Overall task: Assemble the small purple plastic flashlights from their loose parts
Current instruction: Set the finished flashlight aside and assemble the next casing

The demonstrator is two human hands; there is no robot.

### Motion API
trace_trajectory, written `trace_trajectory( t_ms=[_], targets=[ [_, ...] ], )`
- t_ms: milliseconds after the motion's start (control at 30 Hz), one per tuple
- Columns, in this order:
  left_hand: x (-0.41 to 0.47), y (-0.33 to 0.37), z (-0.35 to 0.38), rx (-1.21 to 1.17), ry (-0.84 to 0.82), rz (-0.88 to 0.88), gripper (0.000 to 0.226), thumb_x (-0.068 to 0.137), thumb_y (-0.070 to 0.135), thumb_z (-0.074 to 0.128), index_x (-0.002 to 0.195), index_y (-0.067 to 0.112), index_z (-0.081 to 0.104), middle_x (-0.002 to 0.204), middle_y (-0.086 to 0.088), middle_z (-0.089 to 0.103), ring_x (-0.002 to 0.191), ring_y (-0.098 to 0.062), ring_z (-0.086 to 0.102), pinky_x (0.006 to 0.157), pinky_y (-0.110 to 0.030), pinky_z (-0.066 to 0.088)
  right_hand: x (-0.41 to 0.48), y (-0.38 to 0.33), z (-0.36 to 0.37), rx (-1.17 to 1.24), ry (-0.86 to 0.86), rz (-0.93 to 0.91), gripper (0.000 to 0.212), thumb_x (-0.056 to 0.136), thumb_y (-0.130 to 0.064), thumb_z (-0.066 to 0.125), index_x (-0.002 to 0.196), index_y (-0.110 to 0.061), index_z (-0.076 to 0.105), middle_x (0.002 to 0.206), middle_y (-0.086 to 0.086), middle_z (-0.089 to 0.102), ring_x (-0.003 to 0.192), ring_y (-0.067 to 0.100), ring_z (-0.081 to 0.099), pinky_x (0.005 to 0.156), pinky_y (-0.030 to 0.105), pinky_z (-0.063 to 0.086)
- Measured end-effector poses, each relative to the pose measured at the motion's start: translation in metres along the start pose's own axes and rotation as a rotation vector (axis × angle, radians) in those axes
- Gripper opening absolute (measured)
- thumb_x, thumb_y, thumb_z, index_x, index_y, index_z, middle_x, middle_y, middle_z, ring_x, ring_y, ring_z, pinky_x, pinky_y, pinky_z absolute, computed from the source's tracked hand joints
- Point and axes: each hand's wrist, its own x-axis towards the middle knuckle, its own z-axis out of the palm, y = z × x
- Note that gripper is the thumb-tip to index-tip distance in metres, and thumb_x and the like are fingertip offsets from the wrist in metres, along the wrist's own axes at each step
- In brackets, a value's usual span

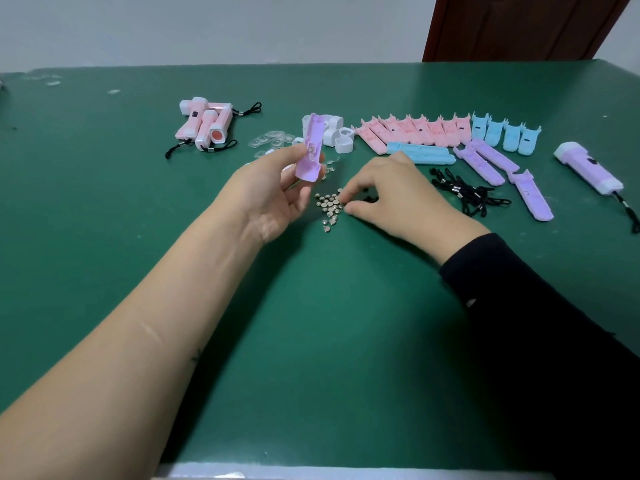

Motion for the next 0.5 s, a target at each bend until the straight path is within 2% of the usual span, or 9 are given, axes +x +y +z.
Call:
trace_trajectory(
  t_ms=[100,233,400,500],
  targets=[
    [0.0018,0.0000,-0.0024,0.009,0.007,0.001,0.036,0.092,0.020,0.063,0.126,0.007,0.063,0.088,-0.001,0.071,0.054,-0.004,0.063,0.046,-0.012,0.043,0.0002,-0.0022,0.0029,-0.023,0.019,-0.014,0.011,0.086,-0.031,0.069,0.096,-0.030,0.073,0.097,-0.004,0.061,0.102,0.012,0.032,0.093,0.035,0.039],
    [0.0031,-0.0017,-0.0024,0.016,0.005,0.000,0.035,0.094,0.020,0.060,0.127,0.008,0.062,0.095,-0.001,0.071,0.056,-0.004,0.064,0.046,-0.012,0.042,0.0007,-0.0019,0.0044,-0.044,0.039,-0.017,0.010,0.087,-0.032,0.068,0.094,-0.028,0.073,0.098,-0.002,0.061,0.108,0.016,0.036,0.093,0.038,0.040],
    [0.0056,-0.0032,-0.0031,0.029,0.001,-0.009,0.034,0.095,0.020,0.059,0.127,0.009,0.062,0.094,0.000,0.071,0.058,-0.003,0.064,0.047,-0.012,0.042,0.0024,0.0015,0.0077,-0.022,0.109,0.009,0.009,0.092,-0.027,0.061,0.092,-0.025,0.070,0.094,-0.007,0.056,0.108,0.017,0.040,0.088,0.030,0.037],
    [0.0070,-0.0043,-0.0036,0.036,0.004,-0.015,0.033,0.095,0.021,0.059,0.126,0.010,0.063,0.092,0.001,0.071,0.059,-0.002,0.064,0.046,-0.012,0.042,0.0036,0.0076,0.0093,0.002,0.150,0.057,0.012,0.094,-0.023,0.058,0.096,-0.025,0.069,0.095,-0.007,0.054,0.107,0.016,0.040,0.090,0.029,0.036]
  ],
)
